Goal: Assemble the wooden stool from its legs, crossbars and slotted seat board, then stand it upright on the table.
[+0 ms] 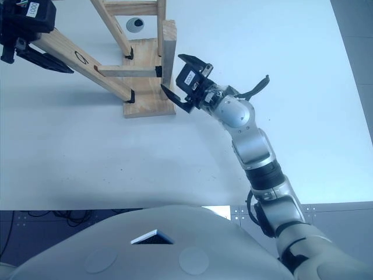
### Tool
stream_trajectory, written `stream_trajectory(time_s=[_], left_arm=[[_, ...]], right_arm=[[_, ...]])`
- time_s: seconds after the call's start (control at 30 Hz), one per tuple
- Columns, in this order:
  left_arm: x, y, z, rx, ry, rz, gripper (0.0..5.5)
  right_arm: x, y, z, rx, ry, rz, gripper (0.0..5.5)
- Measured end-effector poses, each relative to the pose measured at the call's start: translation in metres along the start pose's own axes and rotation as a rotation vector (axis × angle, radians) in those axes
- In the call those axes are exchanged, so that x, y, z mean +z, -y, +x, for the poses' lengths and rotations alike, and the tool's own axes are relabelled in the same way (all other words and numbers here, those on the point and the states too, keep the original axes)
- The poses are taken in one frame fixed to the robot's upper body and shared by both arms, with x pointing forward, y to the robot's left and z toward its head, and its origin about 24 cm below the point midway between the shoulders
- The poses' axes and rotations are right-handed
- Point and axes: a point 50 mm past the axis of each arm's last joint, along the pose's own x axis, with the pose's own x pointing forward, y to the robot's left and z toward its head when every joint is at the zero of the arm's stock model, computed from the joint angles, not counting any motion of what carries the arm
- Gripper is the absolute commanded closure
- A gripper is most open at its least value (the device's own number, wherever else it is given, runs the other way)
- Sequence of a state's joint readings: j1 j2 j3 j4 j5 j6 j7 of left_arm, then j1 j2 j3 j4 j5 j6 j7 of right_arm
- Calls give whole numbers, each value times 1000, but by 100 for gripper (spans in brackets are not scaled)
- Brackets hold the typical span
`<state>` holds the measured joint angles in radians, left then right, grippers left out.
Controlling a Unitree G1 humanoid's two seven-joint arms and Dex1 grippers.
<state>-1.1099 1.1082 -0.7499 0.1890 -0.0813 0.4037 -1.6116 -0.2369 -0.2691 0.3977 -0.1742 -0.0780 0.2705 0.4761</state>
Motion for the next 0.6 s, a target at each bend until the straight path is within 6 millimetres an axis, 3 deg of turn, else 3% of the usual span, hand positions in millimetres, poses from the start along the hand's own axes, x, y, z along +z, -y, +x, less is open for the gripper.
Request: stream_trajectory(time_s=[0.37,0.6], left_arm=[[28,-1,16,7,-100,108,356],[27,2,24,49,-127,97,371]], right_arm=[[5,-8,20,48,-100,-11,149],[2,-8,22,27,-134,-1,149]])
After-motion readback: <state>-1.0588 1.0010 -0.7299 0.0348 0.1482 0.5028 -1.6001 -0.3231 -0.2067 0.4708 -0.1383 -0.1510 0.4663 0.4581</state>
